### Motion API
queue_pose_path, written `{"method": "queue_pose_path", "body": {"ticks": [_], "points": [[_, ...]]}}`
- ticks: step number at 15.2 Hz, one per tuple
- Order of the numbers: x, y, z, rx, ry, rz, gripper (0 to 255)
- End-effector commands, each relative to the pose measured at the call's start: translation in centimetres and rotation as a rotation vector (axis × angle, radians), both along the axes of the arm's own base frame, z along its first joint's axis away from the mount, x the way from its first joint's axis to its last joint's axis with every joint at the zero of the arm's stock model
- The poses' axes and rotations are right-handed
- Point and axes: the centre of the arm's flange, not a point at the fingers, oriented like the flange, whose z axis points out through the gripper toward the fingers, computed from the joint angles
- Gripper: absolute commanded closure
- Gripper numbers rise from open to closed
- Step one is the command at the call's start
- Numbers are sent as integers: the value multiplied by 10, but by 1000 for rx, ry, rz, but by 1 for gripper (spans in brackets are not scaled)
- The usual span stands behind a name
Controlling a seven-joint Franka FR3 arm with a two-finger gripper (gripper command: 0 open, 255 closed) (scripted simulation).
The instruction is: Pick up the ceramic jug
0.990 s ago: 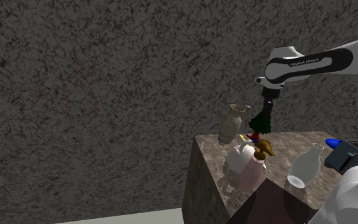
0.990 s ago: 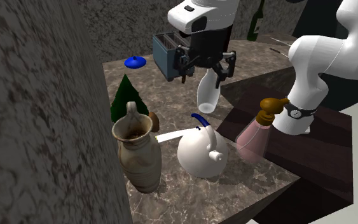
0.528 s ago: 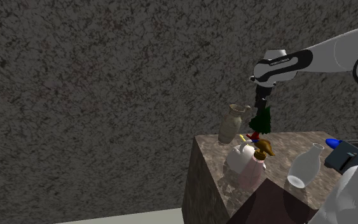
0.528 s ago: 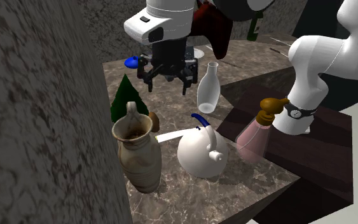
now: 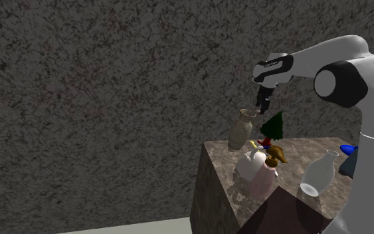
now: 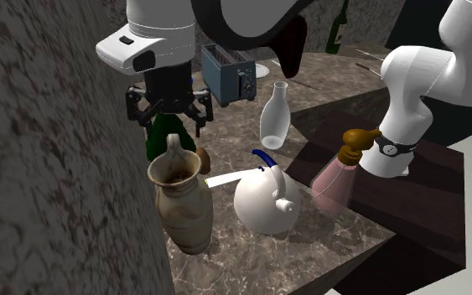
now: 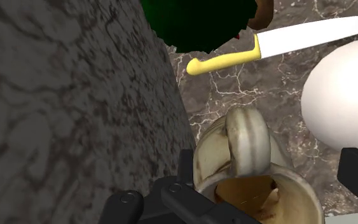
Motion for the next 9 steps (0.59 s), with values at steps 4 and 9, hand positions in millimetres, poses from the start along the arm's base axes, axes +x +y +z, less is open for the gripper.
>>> {"method": "queue_pose_path", "body": {"ticks": [4,9], "points": [[6,-6,-23,0,-6,18,0],[6,-5,-42,0,-6,18,0]]}}
